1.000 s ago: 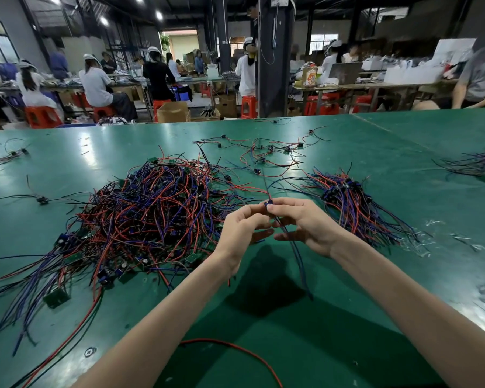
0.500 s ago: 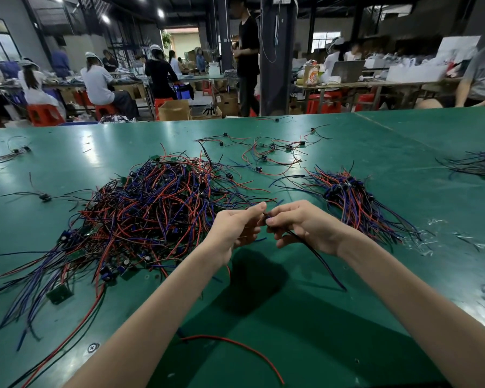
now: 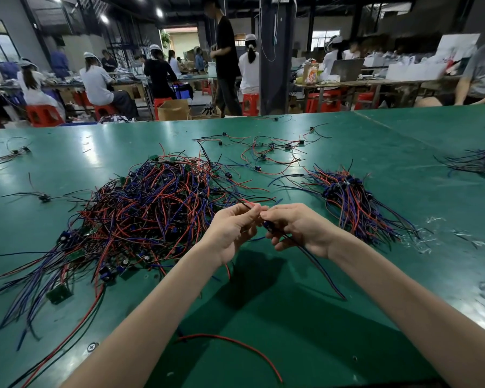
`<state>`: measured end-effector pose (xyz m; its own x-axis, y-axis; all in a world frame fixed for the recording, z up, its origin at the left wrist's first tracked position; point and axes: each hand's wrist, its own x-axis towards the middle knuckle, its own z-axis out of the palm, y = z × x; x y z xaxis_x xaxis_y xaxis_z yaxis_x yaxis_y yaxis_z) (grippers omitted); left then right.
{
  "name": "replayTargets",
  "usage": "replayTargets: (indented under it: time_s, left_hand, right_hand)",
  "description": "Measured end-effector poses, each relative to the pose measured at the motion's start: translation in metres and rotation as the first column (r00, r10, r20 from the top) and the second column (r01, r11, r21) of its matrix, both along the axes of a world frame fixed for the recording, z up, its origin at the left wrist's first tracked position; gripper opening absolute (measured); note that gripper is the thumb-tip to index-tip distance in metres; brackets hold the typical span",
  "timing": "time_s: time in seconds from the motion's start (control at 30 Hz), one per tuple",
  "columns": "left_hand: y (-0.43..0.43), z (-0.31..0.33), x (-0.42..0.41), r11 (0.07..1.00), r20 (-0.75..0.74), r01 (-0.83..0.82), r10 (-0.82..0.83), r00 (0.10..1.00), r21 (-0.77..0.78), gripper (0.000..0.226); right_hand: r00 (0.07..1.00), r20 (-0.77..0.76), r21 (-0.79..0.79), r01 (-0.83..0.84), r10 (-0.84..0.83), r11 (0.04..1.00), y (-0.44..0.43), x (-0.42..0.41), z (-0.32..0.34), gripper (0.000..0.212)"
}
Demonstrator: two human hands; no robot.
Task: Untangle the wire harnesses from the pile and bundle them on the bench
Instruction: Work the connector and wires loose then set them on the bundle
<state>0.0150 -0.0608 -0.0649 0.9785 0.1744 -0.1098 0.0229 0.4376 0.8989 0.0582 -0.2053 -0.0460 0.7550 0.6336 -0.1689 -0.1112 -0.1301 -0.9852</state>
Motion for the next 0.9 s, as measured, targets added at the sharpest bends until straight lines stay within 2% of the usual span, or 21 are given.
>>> replayTargets:
  time_s: [0.17,0.4,0.77,0.9]
  left_hand:
    - [0.000,0.002,0.000,0.998,0.059,-0.061,0.060,0.996,0.015,0.009]
    - [0.001,0.005,0.000,0.984,0.092,-0.139,0.130,0.987,0.110,0.010]
    - [0.026,0.010,0.004,0.938,0.104,-0.339,0.331,0.938,0.071,0.011]
    - [0.032,0.010,0.005,0.917,0.110,-0.384,0.372,0.922,0.112,0.011]
  right_hand:
    - [0.998,0.029,-0.005,0.049,-0.049,0.999,0.000,0.000,0.000,0.013]
    - [0.993,0.101,-0.052,0.074,-0.069,0.996,0.002,0.002,-0.004,0.019]
    - [0.992,0.118,-0.072,0.059,-0.050,0.996,0.005,0.003,-0.012,0.019]
    - [0.991,0.128,-0.076,0.050,-0.040,0.996,0.005,0.004,-0.013,0.021]
